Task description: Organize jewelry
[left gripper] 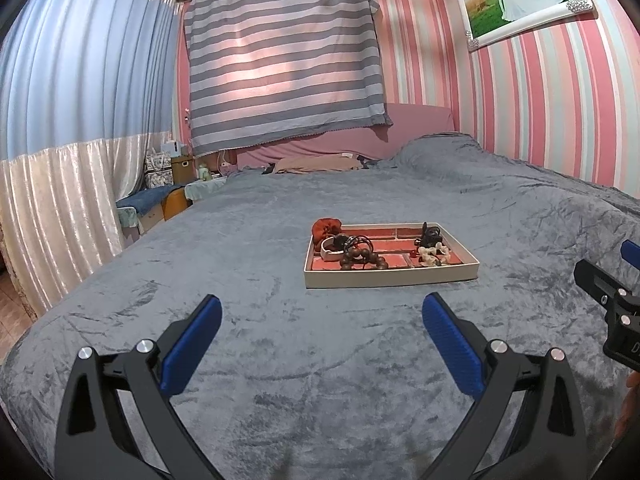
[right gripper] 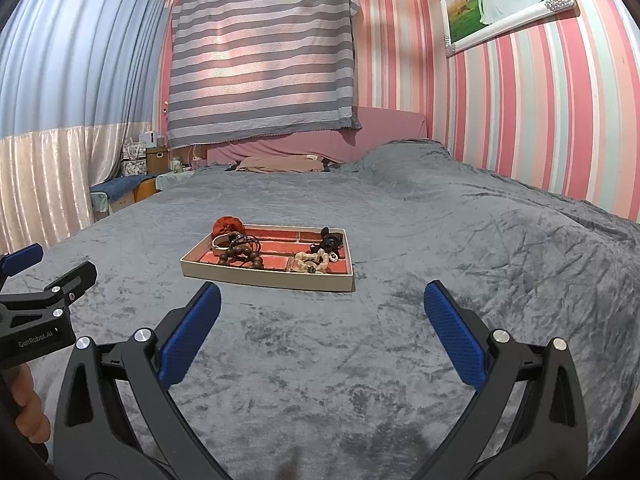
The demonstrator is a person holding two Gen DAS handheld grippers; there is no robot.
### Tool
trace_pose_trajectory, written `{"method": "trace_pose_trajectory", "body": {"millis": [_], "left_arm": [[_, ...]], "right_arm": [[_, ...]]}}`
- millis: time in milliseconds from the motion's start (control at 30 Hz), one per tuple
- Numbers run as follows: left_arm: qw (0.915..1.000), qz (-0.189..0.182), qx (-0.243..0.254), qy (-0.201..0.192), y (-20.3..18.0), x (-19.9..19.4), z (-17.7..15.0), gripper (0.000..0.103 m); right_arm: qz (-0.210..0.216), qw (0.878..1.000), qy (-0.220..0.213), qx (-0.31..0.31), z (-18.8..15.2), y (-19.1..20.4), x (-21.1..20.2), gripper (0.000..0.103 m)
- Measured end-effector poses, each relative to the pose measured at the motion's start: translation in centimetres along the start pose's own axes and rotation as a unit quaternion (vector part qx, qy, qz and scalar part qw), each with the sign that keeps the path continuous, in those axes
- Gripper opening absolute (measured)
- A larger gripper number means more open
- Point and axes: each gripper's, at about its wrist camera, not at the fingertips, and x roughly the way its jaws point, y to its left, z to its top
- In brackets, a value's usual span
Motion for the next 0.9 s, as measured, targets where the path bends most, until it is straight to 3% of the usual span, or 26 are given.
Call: {"method": "trace_pose_trajectory", "body": {"millis": [900], "left_arm": [[1.0000, 0.003, -0.002, 0.001, 0.34, -0.03, -0.15, 0.098]], "right_arm": [[-0.001, 1.000, 0.000, 0.003, -0.22, -0.36, -0.06, 0.099]]}}
